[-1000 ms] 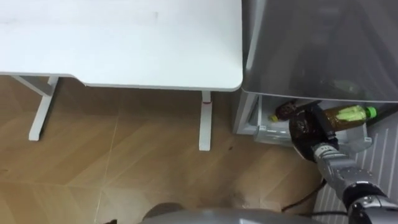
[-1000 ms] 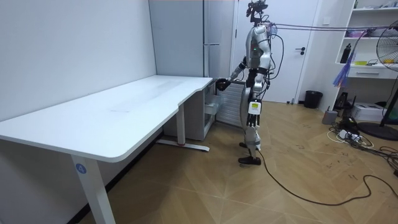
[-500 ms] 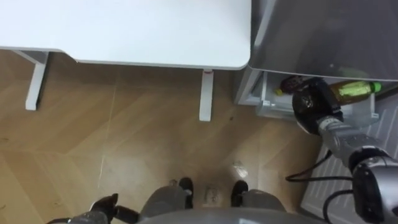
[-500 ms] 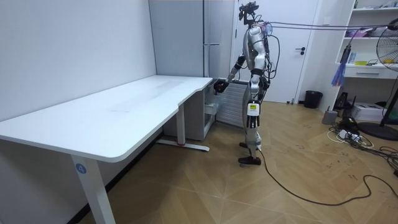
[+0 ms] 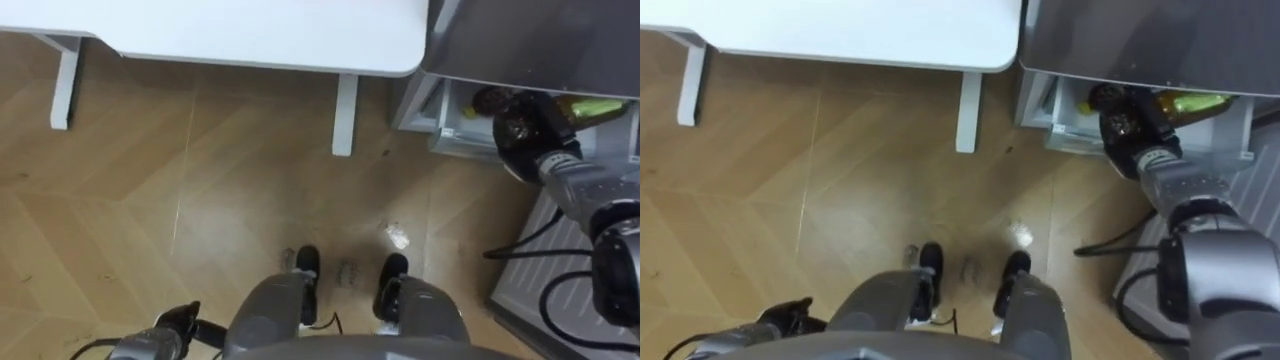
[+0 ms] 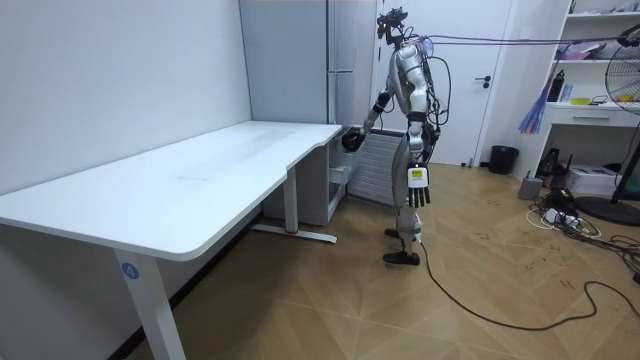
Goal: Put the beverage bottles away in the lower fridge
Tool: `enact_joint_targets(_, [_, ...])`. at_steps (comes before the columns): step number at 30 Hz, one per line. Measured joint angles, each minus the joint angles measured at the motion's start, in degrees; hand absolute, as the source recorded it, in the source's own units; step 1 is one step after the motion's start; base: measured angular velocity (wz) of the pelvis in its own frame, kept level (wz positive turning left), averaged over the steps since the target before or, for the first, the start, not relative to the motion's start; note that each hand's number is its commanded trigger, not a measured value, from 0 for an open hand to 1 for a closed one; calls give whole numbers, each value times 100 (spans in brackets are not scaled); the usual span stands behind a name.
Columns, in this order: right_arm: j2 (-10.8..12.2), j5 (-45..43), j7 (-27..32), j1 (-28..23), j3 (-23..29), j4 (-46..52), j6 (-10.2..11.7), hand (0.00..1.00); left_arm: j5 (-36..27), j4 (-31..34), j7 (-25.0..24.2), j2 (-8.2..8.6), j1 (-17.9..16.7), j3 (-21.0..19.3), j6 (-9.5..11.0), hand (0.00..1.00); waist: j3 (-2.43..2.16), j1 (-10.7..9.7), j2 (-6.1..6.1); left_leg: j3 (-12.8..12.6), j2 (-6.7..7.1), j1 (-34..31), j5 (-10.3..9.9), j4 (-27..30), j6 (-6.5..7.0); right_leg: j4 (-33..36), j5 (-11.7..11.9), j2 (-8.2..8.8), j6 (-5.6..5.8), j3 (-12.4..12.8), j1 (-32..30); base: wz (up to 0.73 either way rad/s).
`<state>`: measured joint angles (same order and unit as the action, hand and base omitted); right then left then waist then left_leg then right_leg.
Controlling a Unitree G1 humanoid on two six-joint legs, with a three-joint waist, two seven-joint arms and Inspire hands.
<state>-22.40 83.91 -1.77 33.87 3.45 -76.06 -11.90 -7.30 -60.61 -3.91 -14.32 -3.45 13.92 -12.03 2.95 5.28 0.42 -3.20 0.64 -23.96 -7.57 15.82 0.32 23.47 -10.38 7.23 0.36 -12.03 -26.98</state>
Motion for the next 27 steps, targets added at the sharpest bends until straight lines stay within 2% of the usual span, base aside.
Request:
enact_joint_targets(5, [-1, 0, 192, 353, -1, 0, 22, 0, 0, -31, 64, -2, 131, 45, 77, 0, 3, 0, -8, -80, 44, -189, 82, 4, 30, 149, 7, 68, -10, 60, -267, 0])
enact_joint_targets(16, [-122, -176, 323, 439, 7, -36, 50, 0, 2, -34, 101, -3, 136, 30, 130, 0, 2, -8, -9, -76, 63, -241, 113, 13, 38, 173, 7, 97, -10, 45, -314, 0])
enact_joint_targets(27, [-145, -226, 313, 485, 4, -33, 76, 0, 1, -29, 123, -13, 139, 34, 283, 0, 1, -6, -7, -84, 101, -241, 129, 116, 63, 223, 15, 172, -1, 23, -299, 0])
